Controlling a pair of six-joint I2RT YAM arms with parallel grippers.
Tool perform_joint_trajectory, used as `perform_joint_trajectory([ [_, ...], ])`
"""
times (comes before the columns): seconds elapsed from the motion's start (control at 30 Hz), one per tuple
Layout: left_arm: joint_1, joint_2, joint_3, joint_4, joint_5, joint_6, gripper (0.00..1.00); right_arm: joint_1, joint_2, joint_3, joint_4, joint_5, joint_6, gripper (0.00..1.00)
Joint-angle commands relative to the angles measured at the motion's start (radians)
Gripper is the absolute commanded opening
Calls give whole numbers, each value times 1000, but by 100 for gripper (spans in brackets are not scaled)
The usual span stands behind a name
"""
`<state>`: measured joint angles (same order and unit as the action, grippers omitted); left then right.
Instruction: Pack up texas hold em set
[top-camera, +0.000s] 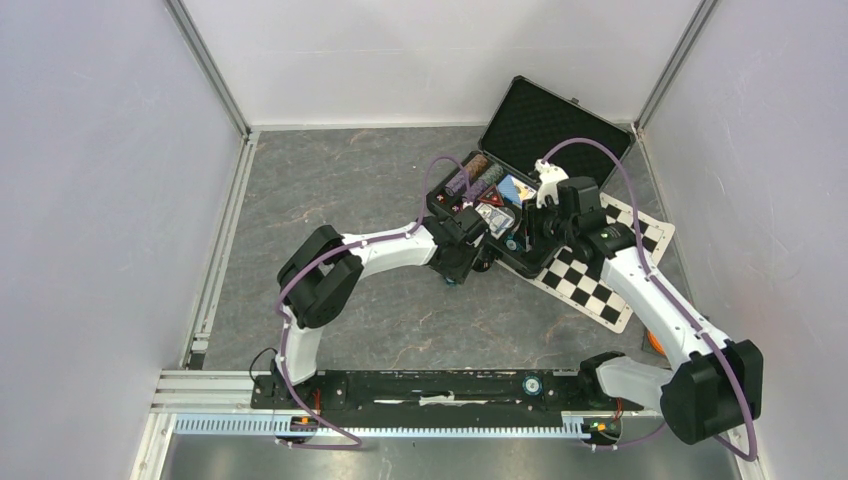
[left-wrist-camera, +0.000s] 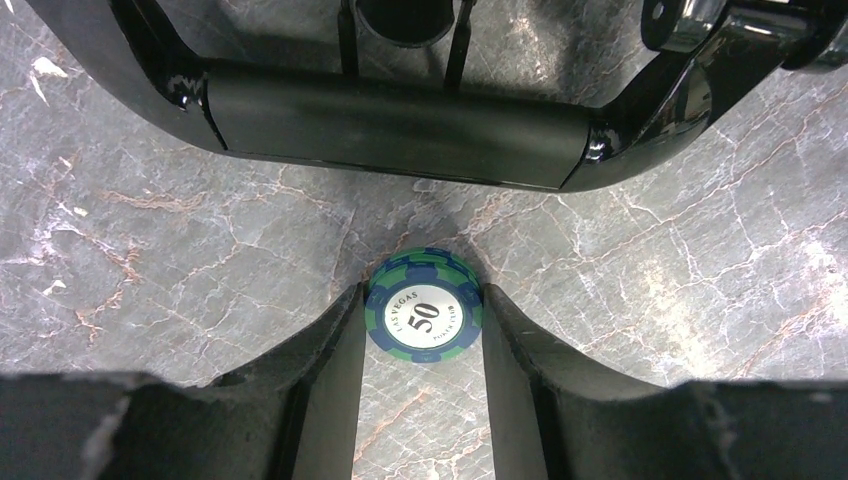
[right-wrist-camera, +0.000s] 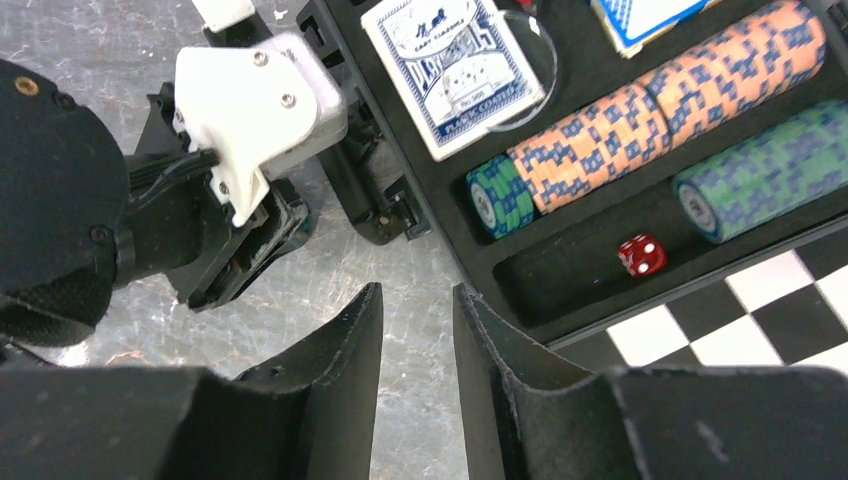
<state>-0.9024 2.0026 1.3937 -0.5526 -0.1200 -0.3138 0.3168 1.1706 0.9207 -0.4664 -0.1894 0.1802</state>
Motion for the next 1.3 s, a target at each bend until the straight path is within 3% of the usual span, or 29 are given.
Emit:
perform_joint_trajectory([
  [0.0, 28, -16, -53, -5, -28, 14, 28, -7, -60, -54, 16, -62, 89, 38],
  [0.2, 30, -91, -20, -5, -22, 34, 28, -7, -68, -152, 101, -145, 219, 37],
  [0.43, 30, -140, -10, 7, 22, 50, 28, -7, -8, -151, 106, -213, 320, 37],
  [0.6, 33, -186, -22, 17, 69, 61, 28, -20, 30, -139, 92, -208, 369, 49],
  [0.73, 33, -254, -62, 67, 135, 97, 27, -39, 56, -137, 121, -246, 423, 51],
  [1.1, 33, -366, -134, 164, 334, 190, 29, -70, 170, -97, 240, -496, 623, 52],
  [1.27, 31, -363, -127, 160, 376, 200, 29, -70, 214, -74, 264, -591, 631, 53],
])
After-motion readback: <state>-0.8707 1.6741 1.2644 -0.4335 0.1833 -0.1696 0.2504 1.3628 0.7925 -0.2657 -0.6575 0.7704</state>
